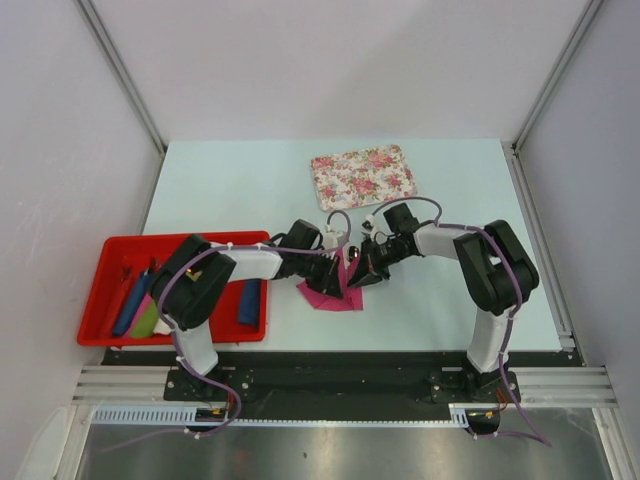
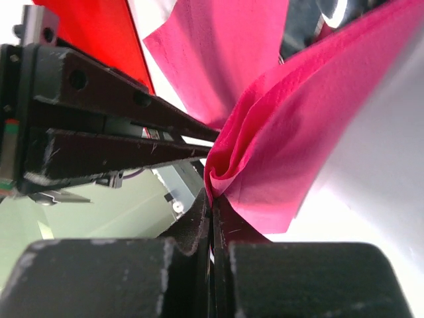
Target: Place the utensils on the paper napkin and roll it up
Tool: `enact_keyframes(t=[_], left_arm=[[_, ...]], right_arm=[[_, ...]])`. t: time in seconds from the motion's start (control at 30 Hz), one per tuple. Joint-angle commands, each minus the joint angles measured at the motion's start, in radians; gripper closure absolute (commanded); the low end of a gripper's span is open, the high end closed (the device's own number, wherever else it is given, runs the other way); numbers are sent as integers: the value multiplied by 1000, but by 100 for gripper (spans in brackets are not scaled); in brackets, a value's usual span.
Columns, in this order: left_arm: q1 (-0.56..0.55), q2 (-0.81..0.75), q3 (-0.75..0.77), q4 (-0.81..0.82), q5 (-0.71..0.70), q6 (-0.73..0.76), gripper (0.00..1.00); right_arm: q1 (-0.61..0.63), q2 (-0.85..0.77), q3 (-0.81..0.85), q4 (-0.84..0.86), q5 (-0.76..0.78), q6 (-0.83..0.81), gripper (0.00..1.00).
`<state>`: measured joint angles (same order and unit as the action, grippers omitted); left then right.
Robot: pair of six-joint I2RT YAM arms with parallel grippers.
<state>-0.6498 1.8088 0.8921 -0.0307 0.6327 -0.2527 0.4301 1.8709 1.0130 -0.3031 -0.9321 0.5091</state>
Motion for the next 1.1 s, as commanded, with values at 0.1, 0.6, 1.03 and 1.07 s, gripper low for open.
enact_keyframes(t=[0.1,0.6,1.03,1.07], left_arm=[[52,-69,-21,23,9,23,91],[196,-247,-116,63,45,-34,86],[199,-232,-171,241,107,-220,56],[199,-221,-168,244,111,-224,55]], right_arm=[[32,79,55,59,-7,28,100],[44,135,59,142,12,104,87],[39,169,49,225,-17,204,46],[38,171,49,226,-17,206,47]])
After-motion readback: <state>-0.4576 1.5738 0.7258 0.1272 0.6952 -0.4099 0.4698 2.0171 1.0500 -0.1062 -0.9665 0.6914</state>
